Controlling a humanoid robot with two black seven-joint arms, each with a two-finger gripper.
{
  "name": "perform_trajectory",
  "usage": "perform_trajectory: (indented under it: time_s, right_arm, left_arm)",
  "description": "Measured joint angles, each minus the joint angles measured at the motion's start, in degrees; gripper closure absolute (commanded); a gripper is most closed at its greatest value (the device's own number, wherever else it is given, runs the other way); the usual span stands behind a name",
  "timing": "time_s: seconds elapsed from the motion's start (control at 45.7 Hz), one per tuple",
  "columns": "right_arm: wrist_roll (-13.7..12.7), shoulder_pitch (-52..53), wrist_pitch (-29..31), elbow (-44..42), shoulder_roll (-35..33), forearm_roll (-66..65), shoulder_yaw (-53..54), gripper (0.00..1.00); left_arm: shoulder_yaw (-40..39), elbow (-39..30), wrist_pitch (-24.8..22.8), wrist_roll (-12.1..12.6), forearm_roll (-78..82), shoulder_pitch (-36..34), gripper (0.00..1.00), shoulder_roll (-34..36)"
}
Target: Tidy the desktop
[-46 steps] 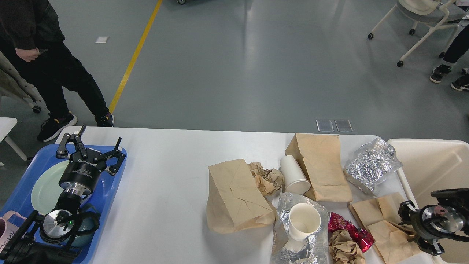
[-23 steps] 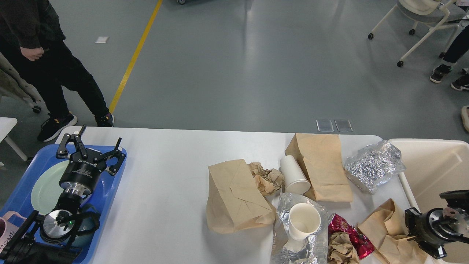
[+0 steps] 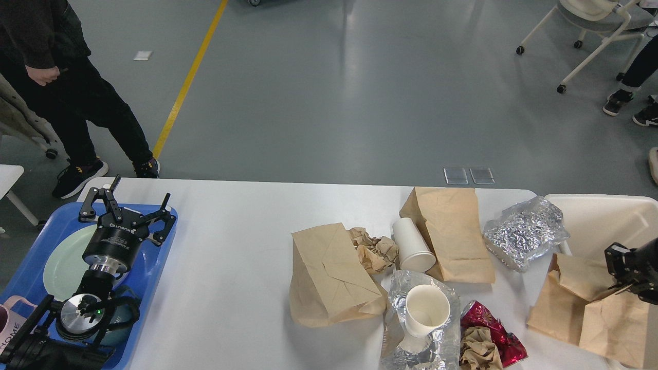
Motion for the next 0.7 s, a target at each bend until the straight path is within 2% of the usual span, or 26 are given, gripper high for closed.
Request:
perform_trajectory:
  time_s: [0.131,0.394,0.547,0.7]
  right_arm:
    - [0.34,14.99,4.25,8.87,-0.46,-1.31,-9.56,1.0]
    - [0.35,42.75,5.35,28.56,2.96,-5.46,-23.96,1.0]
    - [0.23,51.95,5.37,38.02,5.12,-5.71,-26.33,1.0]
    - [0.02,55.43,5.32,41.83,5.47,-5.79,-26.32,1.0]
  left_arm:
    - [-0.02,-0.02,-0.01,0.0,0.0,0.0,0.03,0.0]
    - [-0.03,-0.04,-0.07,0.0,0.0,0.0,0.03,0.0]
    - [-0.03,-0.04,-0.07,0.0,0.0,0.0,0.03,-0.01]
    - [-0.04,-0.04,-0.07,0.0,0.0,0.0,0.03,-0.01]
